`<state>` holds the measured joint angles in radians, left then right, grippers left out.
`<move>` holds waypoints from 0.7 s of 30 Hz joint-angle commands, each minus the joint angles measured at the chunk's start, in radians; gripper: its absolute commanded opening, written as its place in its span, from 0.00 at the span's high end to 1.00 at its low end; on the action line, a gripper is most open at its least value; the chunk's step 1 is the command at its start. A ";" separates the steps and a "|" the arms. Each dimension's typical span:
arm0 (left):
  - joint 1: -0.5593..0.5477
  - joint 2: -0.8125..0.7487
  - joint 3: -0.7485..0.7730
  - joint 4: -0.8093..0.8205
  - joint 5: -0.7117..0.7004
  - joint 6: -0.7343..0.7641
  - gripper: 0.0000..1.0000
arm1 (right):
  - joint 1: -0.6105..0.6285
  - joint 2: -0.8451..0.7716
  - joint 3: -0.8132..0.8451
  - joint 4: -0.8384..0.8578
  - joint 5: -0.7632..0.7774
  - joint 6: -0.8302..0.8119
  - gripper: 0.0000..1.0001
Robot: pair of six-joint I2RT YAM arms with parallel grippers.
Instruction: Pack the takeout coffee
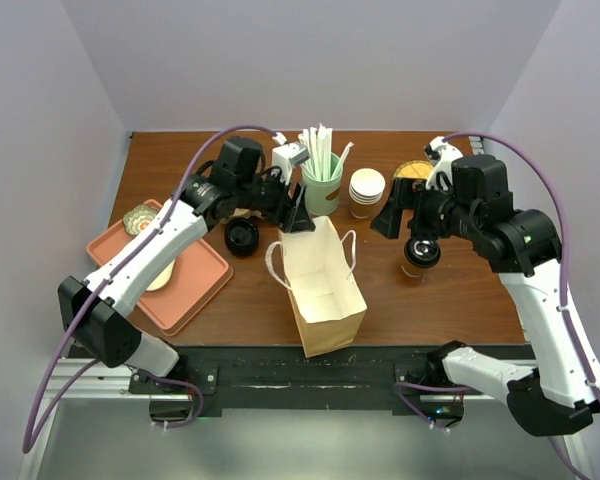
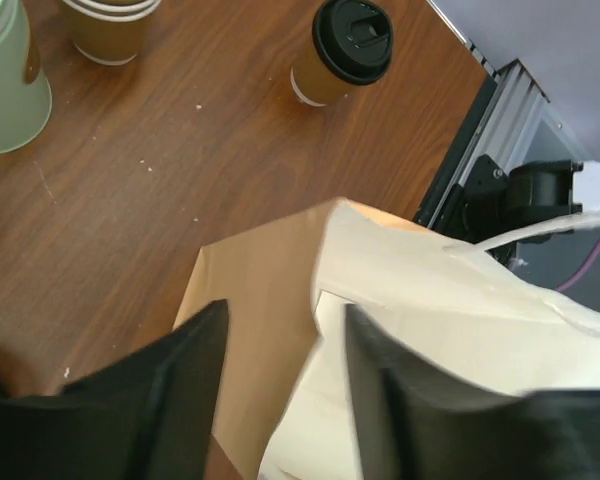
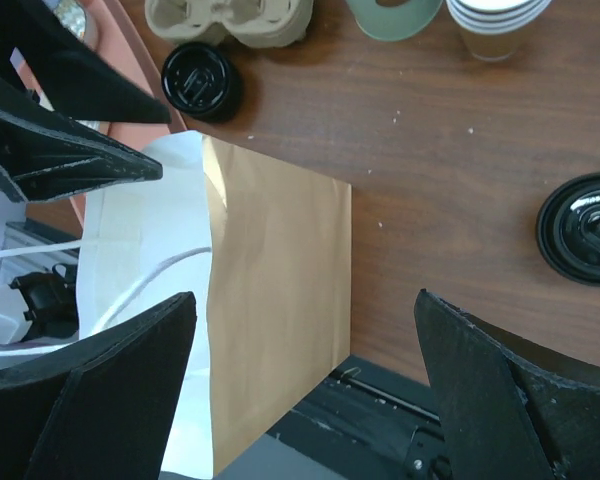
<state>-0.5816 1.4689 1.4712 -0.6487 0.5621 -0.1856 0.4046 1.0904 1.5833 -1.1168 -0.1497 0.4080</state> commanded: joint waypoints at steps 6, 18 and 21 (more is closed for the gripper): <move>0.000 -0.091 0.167 0.075 -0.408 -0.161 0.06 | -0.001 0.080 0.069 0.046 -0.050 -0.024 0.09; 0.005 -0.305 -0.015 -0.322 -0.839 -0.350 0.12 | 0.100 0.241 0.135 0.078 -0.047 -0.049 0.13; 0.012 -0.266 -0.020 -0.362 -0.930 -0.388 0.14 | 0.186 0.292 0.162 0.065 0.031 -0.035 0.14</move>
<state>-0.5819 1.1435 1.4780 -0.9089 -0.1715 -0.5022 0.5083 1.3540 1.6714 -1.0683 -0.1940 0.3782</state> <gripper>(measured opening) 0.865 0.869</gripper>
